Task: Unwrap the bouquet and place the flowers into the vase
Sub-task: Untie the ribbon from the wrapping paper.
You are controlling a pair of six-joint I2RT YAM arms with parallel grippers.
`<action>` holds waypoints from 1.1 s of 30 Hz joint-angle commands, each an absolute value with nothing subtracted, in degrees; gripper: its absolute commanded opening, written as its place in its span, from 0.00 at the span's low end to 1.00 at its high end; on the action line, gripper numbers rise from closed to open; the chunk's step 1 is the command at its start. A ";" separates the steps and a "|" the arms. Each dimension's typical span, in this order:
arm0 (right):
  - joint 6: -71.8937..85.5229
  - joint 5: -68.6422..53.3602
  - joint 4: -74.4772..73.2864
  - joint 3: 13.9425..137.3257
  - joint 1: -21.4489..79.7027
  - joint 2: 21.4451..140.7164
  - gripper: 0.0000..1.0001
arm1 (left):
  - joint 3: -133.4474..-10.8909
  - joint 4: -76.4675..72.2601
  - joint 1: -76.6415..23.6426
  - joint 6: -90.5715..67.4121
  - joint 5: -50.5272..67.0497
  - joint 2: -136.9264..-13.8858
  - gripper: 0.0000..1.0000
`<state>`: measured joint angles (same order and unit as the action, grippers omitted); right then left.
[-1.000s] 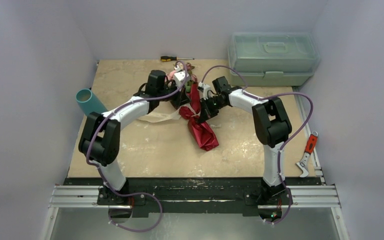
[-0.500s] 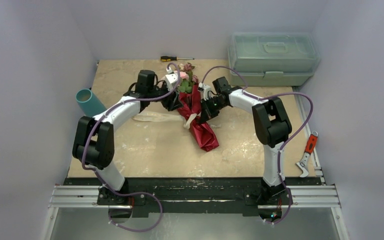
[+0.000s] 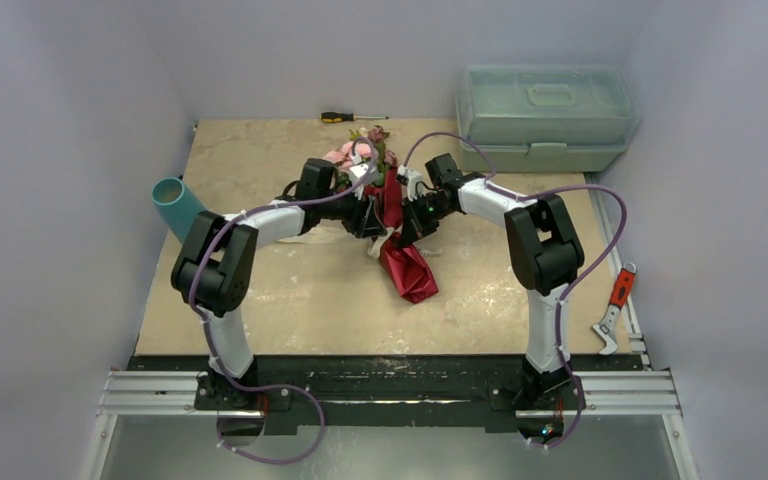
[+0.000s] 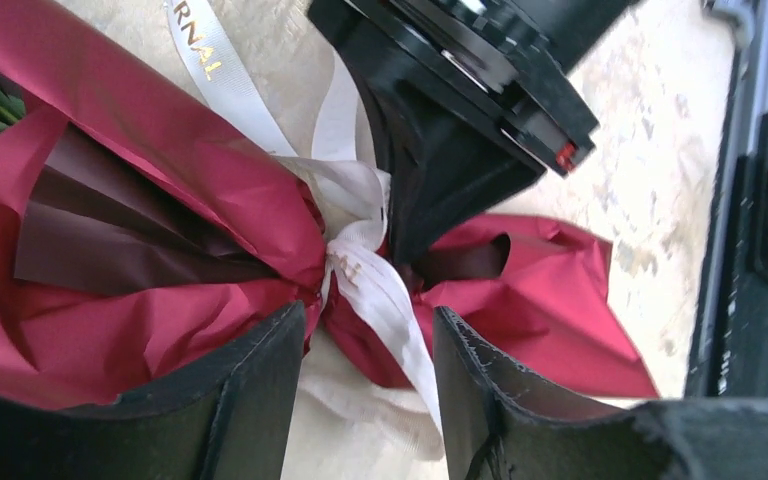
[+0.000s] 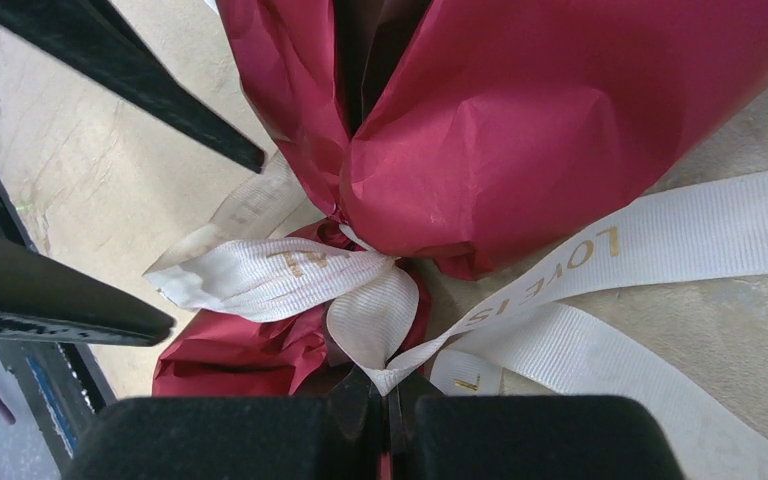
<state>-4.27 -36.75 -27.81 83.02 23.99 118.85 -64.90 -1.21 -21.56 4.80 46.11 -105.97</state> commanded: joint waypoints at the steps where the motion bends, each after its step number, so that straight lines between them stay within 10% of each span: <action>1: -4.59 -34.99 -28.42 82.74 24.04 117.81 0.00 | -63.86 -15.50 -22.17 -12.96 46.90 -108.82 0.48; 15: -3.74 -31.98 -26.94 81.62 24.17 116.59 0.00 | -60.80 -13.39 -23.47 -18.27 48.53 -108.89 0.27; 20: -3.60 -31.79 -26.52 81.25 24.22 116.91 0.00 | -58.79 -21.84 -23.47 -24.56 48.83 -109.13 0.00; 33: -5.00 -26.21 -26.58 80.03 24.87 116.28 0.00 | -63.25 -36.10 -20.19 -34.58 51.01 -102.28 0.00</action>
<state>-3.03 -33.30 -27.20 81.76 24.49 117.08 -60.42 -23.05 -22.72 -28.58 46.02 -108.49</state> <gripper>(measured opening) 0.008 0.006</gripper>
